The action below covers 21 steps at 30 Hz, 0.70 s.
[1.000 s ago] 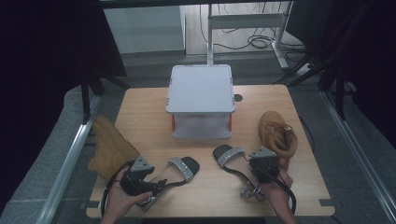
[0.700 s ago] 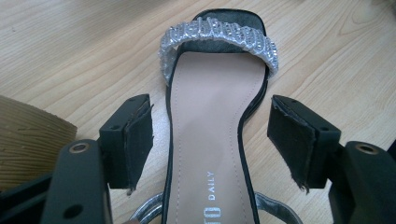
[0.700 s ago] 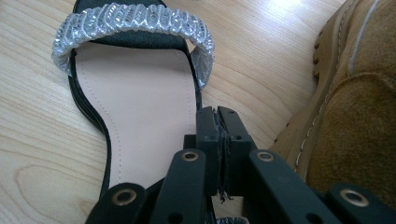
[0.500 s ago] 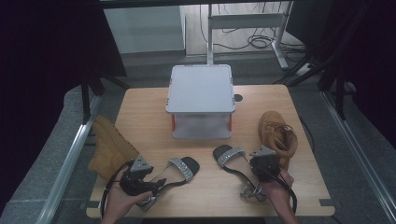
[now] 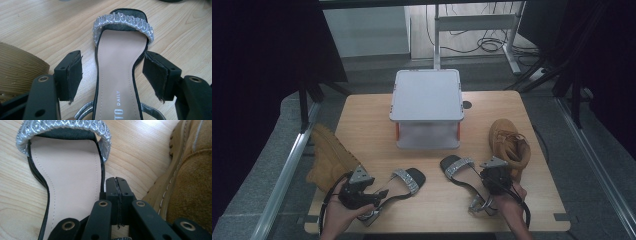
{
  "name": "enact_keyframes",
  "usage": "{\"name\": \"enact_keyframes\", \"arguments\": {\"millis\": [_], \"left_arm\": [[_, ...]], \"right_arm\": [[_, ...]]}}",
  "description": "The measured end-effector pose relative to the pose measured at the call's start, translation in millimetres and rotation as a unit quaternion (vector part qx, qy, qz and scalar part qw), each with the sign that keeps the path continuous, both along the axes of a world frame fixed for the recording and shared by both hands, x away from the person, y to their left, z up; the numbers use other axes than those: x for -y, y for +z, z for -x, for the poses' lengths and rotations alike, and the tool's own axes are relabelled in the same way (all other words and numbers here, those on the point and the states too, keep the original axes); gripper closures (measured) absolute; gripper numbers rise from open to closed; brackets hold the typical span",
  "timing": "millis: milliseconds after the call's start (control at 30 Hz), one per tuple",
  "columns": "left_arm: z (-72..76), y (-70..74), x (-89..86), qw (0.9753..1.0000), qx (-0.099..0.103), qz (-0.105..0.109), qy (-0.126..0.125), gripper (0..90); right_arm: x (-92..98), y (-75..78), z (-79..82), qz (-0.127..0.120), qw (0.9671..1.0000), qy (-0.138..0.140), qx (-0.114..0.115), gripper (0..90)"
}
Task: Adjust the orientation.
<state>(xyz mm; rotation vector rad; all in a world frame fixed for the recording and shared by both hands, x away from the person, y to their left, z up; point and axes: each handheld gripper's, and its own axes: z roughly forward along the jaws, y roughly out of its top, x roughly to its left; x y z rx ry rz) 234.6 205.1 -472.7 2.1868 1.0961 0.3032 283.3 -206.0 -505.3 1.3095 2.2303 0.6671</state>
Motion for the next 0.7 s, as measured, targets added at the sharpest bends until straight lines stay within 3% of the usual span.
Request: {"name": "enact_keyframes", "arguments": {"millis": [300,700], "left_arm": [[-0.9,-3.1,3.0,1.0,-0.005,-0.005,-0.005,32.2],[-1.3,-4.6,2.4,0.9999,-0.008,-0.005,-0.005,32.3]], "right_arm": [[2.4,-0.2,3.8,-0.026,0.9985,0.048,-0.006,89.8],[-4.6,-1.0,7.1,-0.026,0.9947,0.1,-0.002,89.8]]}}
